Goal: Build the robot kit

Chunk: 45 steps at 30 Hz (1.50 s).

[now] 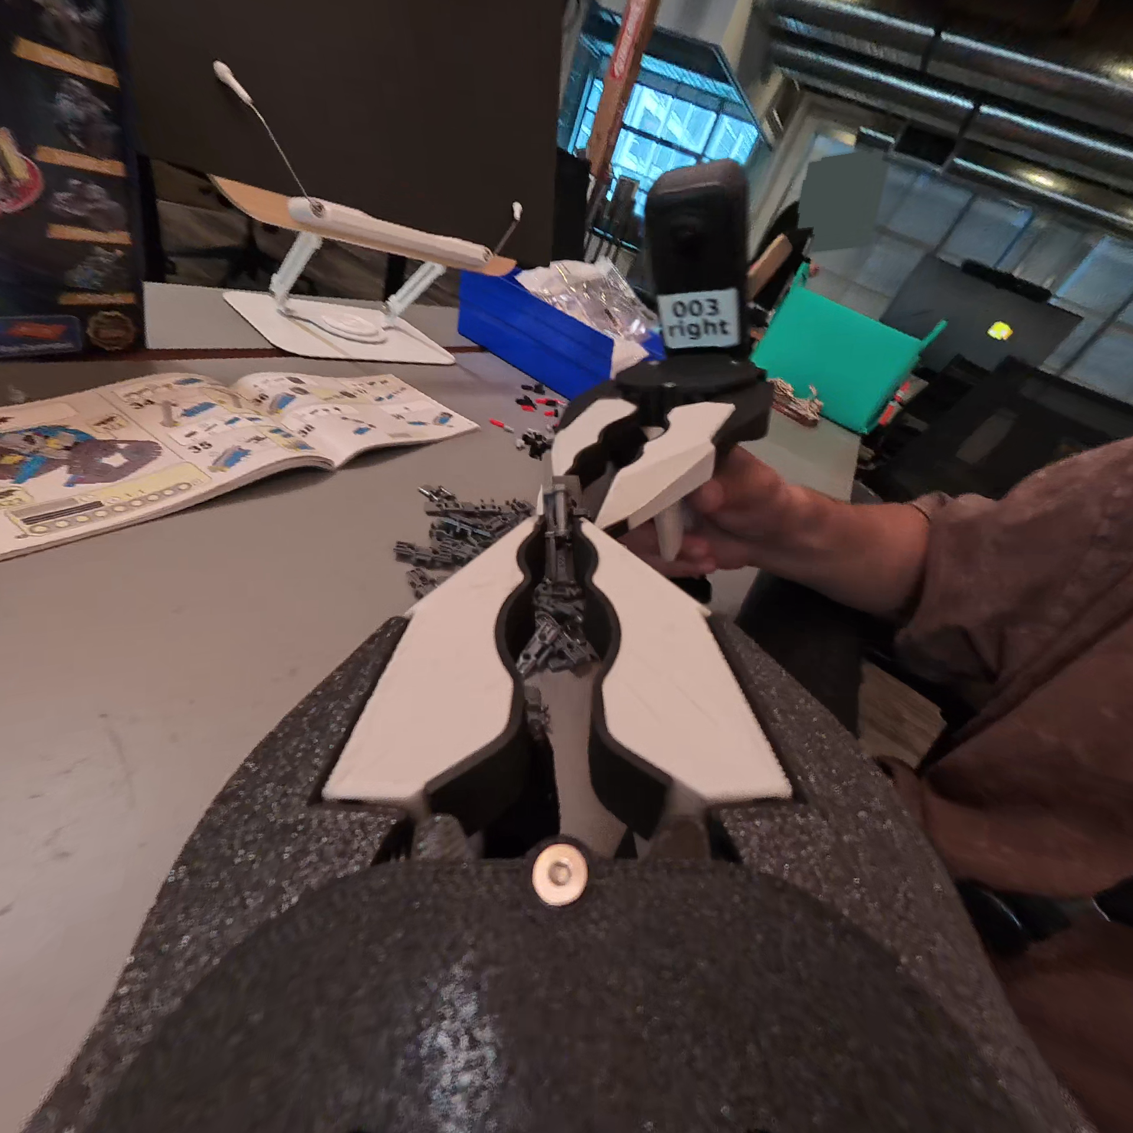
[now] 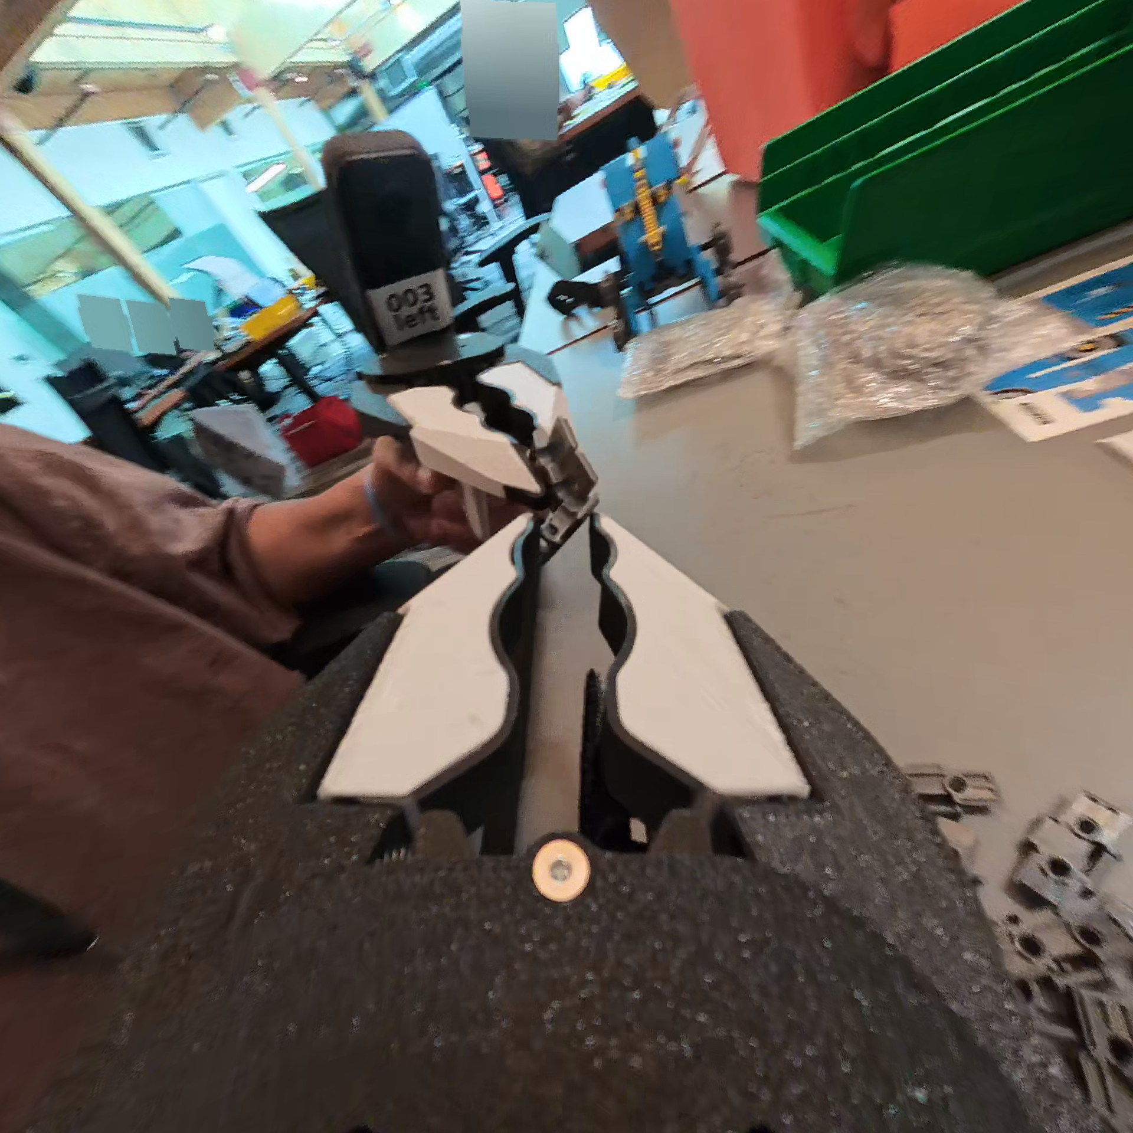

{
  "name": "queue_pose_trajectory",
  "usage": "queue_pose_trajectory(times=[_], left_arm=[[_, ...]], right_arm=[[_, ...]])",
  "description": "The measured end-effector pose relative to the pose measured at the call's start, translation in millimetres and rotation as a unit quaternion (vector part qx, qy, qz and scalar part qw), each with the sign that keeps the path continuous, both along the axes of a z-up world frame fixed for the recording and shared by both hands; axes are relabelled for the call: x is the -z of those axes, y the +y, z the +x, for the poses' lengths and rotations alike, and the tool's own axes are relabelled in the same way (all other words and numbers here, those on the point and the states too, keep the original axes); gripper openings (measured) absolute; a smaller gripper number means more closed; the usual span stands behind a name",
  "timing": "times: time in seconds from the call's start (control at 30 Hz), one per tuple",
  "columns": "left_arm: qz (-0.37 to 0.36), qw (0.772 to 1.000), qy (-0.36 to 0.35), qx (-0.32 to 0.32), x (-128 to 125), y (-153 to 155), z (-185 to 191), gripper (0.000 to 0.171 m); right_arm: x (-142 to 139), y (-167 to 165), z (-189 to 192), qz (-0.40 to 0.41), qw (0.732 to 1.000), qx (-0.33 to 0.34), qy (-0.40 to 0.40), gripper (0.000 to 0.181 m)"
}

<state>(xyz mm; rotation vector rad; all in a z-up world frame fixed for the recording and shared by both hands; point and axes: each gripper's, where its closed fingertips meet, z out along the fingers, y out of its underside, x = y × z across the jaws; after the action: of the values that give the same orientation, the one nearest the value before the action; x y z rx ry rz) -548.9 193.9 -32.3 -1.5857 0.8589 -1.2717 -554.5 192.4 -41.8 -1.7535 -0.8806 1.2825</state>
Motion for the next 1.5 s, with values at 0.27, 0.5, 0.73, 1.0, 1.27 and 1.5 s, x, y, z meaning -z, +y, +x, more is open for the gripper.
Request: queue_pose_trajectory(times=[0.27,0.5,0.73,1.0,1.27,1.5], left_arm=[[0.023,0.996,-0.047,-0.076,-9,8,12,0.007],[0.084,0.984,-0.056,-0.150,-17,18,11,0.007],[0.070,0.985,-0.095,-0.125,-21,9,20,0.007],[-0.059,0.990,-0.115,-0.053,-1,13,26,0.007],[-0.125,0.975,-0.175,-0.048,1,19,26,0.007],[-0.091,0.982,-0.152,-0.060,1,21,26,0.008]], right_arm=[[-9,11,18,0.022,0.993,0.113,0.003,0.018],[-20,10,24,0.055,0.992,0.115,0.022,0.028],[-21,12,25,0.100,0.986,0.135,0.001,0.009],[-6,16,30,0.190,0.964,0.158,-0.104,0.008],[-3,23,30,0.177,0.958,0.193,-0.113,0.007],[-3,24,31,0.135,0.972,0.173,-0.082,0.009]])
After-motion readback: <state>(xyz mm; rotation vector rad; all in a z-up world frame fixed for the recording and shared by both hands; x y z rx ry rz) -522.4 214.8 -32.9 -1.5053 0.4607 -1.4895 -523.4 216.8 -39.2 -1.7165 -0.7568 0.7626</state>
